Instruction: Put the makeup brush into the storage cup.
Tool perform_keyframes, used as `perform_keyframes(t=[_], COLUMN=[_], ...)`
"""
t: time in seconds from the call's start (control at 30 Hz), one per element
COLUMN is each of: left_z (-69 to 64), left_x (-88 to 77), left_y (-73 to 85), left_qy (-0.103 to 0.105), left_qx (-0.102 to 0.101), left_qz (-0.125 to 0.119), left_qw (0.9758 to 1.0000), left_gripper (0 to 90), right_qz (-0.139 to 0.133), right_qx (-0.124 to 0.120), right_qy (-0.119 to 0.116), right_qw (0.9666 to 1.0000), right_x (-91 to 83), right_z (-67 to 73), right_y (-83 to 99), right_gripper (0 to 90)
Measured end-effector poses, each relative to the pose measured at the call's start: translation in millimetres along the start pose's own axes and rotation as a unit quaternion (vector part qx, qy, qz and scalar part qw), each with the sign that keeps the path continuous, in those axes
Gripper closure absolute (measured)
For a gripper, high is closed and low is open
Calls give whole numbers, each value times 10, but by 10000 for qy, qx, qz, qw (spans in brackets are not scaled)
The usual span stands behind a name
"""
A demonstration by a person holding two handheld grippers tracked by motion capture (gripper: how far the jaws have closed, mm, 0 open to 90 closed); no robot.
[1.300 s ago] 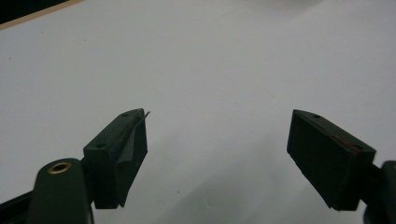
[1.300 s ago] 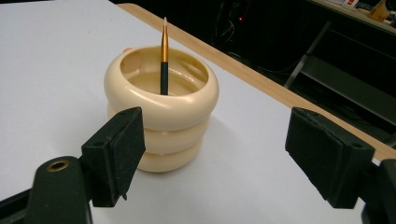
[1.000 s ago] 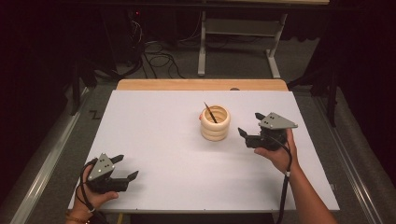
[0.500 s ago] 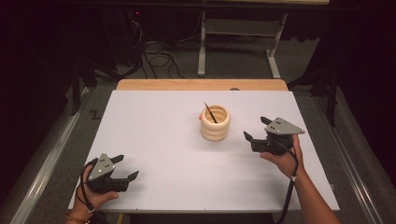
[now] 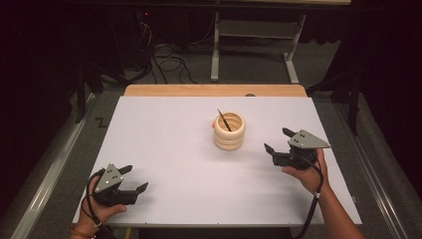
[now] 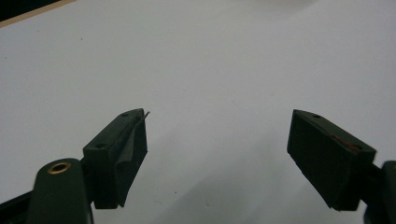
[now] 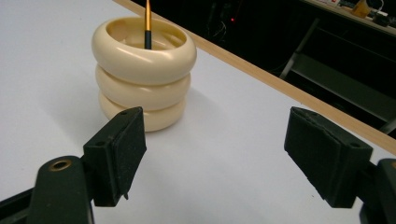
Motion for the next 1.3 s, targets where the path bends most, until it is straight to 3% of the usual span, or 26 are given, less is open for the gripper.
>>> perform_keyframes(t=[1.3], left_z=[-9], left_x=[19], left_y=[2], left_qy=[19], left_qx=[21], left_qz=[46], left_qw=[10000], left_gripper=[206], right_qz=[131], right_qx=[-100], right_qy=[22], right_qw=[9999], right_x=[-447], right_z=[-59], right_y=[391], right_gripper=[217])
Point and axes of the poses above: each handheld gripper's, and its own axes: x roughly forward along the jaws, y roughly out of its underside, z roughly to its left, the point moved 7 cm from there along x, roughly forward along the jaws, and after that the axes turned 5 degrees about -z, right-handed, at the moved point
